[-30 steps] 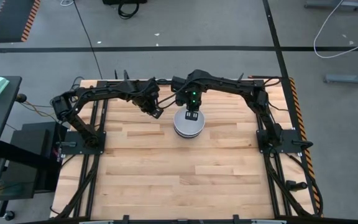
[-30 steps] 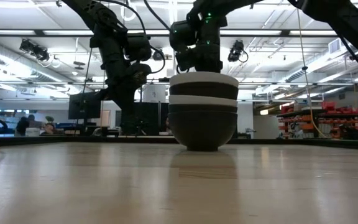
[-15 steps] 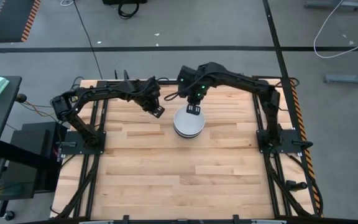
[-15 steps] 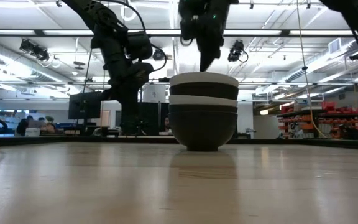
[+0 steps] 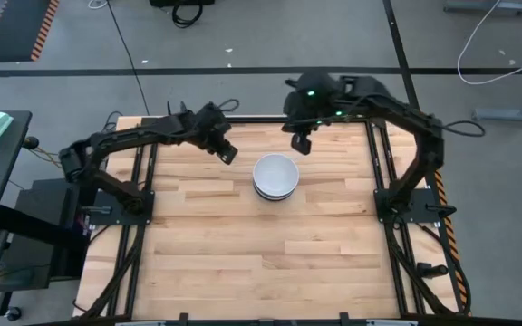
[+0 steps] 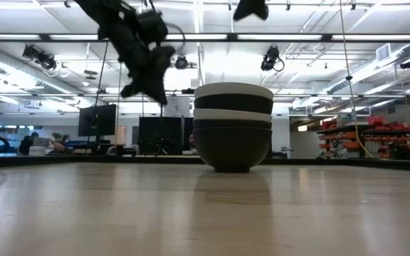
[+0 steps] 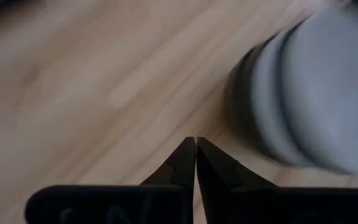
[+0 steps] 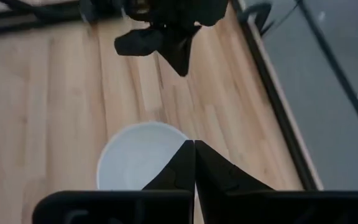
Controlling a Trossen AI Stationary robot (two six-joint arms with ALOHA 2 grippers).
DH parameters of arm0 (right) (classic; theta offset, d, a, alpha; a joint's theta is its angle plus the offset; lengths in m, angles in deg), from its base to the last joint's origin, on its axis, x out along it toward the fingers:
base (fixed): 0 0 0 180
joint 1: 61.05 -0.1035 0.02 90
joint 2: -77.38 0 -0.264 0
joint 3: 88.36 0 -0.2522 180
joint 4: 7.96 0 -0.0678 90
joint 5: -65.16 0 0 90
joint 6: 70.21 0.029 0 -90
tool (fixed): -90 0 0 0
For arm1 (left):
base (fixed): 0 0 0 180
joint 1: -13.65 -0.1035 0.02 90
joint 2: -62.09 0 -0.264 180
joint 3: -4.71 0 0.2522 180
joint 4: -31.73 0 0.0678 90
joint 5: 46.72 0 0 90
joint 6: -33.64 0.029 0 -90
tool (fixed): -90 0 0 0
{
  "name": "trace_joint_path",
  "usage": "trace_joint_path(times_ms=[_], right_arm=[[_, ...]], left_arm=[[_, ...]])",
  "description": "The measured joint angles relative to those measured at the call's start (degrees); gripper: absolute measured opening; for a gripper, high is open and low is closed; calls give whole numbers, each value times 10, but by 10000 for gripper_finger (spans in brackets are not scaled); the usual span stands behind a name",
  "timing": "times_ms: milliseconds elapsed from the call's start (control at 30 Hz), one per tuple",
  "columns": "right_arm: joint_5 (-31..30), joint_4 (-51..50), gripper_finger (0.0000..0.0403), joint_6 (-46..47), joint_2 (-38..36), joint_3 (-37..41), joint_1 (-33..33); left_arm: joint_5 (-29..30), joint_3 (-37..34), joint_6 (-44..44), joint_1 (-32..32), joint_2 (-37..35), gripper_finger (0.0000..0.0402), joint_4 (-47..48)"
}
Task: Nest bowls inside each other
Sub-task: Return to Home Position
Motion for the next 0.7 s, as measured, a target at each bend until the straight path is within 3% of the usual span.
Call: trace_joint_path(times_ms=[333, 700], right_arm=[[-2, -2, 13, 41, -79, 0, -3], [-2, -126, 15, 70, -136, 0, -40]], left_arm=[[27, 1, -2, 7, -154, 34, -29], [30, 0, -2, 68, -251, 20, -77]])
